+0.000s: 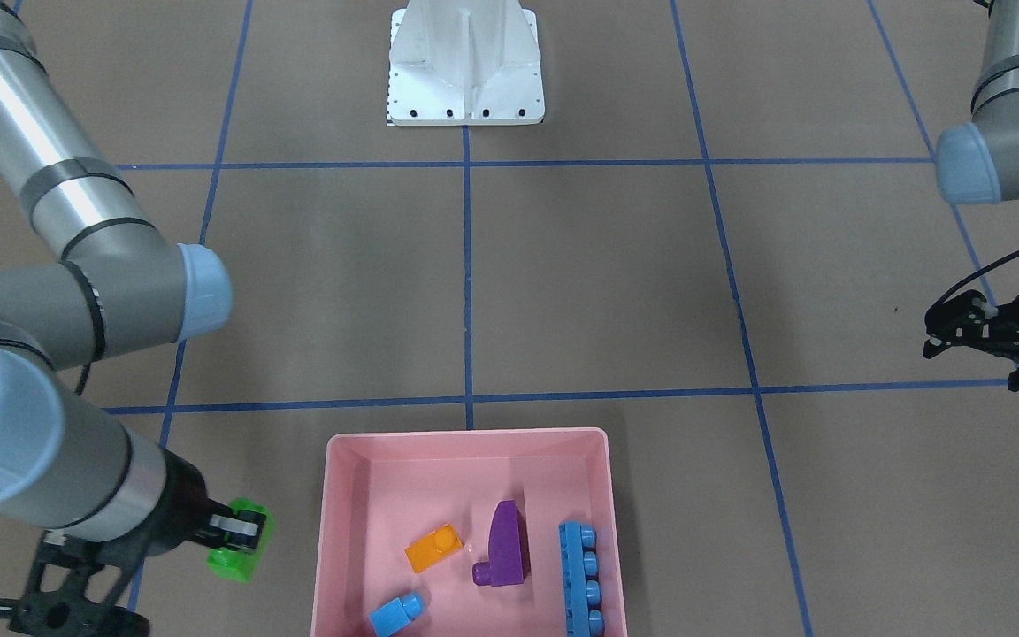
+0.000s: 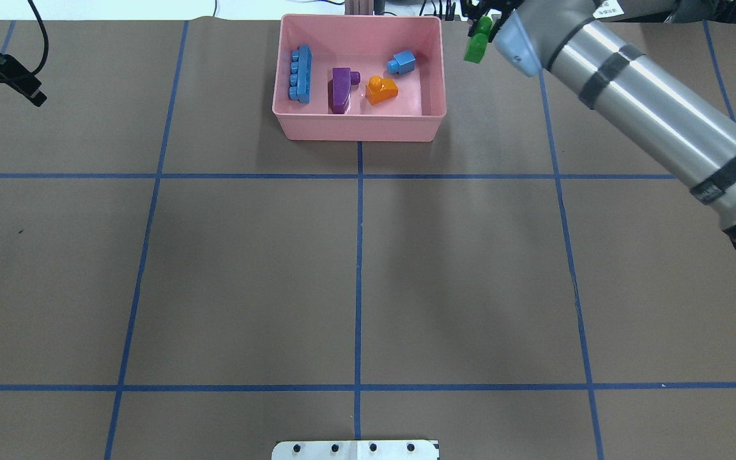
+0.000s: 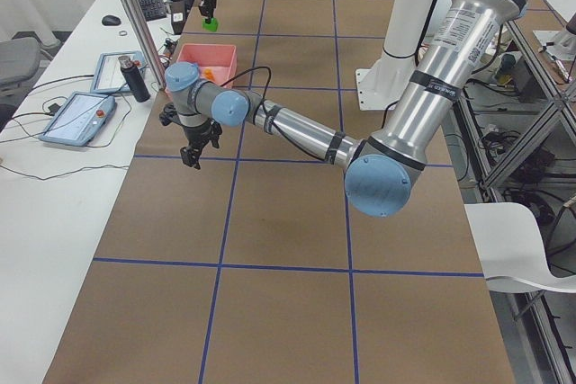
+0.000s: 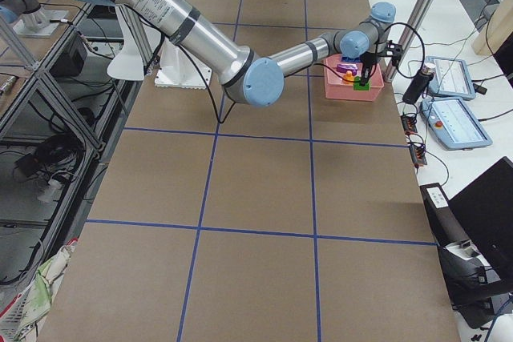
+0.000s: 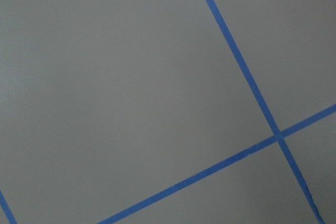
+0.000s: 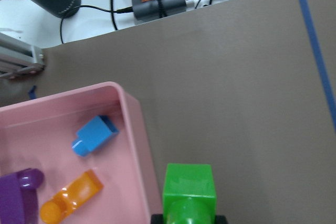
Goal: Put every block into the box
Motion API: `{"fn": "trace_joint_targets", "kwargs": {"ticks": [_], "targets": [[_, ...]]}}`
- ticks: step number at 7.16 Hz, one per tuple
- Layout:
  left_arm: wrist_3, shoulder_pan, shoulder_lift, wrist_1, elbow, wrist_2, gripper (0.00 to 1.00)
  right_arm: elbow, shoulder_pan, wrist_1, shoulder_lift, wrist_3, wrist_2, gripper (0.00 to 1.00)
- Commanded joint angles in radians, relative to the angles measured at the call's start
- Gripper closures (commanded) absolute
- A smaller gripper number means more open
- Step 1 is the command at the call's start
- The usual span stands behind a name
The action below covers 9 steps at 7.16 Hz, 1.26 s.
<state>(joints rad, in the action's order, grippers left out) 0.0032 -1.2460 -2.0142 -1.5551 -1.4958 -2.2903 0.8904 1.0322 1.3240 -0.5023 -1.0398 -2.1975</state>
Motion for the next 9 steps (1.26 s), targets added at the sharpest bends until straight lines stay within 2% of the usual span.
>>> {"fn": "trace_joint_targets", "kwargs": {"ticks": [1,2,3,5,7,8,9], "targets": [[0.0,0.003,-0.005,-0.019,0.025,0.0,0.0,-0.117,-0.072,-0.012,0.123,-0.049,0.062,1.0],[-0.002,0.003,-0.005,-0.019,0.025,0.0,0.0,-0.16,-0.107,-0.093,0.126,-0.121,0.117,0.64],[-0.029,0.003,-0.006,-0.02,0.022,0.0,0.0,-0.195,-0.128,-0.136,0.126,-0.144,0.161,0.02],[-0.072,0.002,0.009,-0.017,0.02,0.002,0.0,-0.196,-0.124,-0.134,0.125,-0.138,0.162,0.01],[-0.069,-0.003,0.087,-0.02,0.014,0.008,0.0,-0.174,-0.084,-0.126,0.116,-0.071,0.122,0.01],[-0.086,-0.032,0.084,-0.013,0.002,0.015,0.0,-0.163,-0.043,-0.123,0.094,-0.028,0.07,0.01],[-0.089,-0.079,0.098,-0.007,-0.003,0.015,0.0,-0.096,-0.022,-0.123,0.012,0.045,0.052,0.01]]}}
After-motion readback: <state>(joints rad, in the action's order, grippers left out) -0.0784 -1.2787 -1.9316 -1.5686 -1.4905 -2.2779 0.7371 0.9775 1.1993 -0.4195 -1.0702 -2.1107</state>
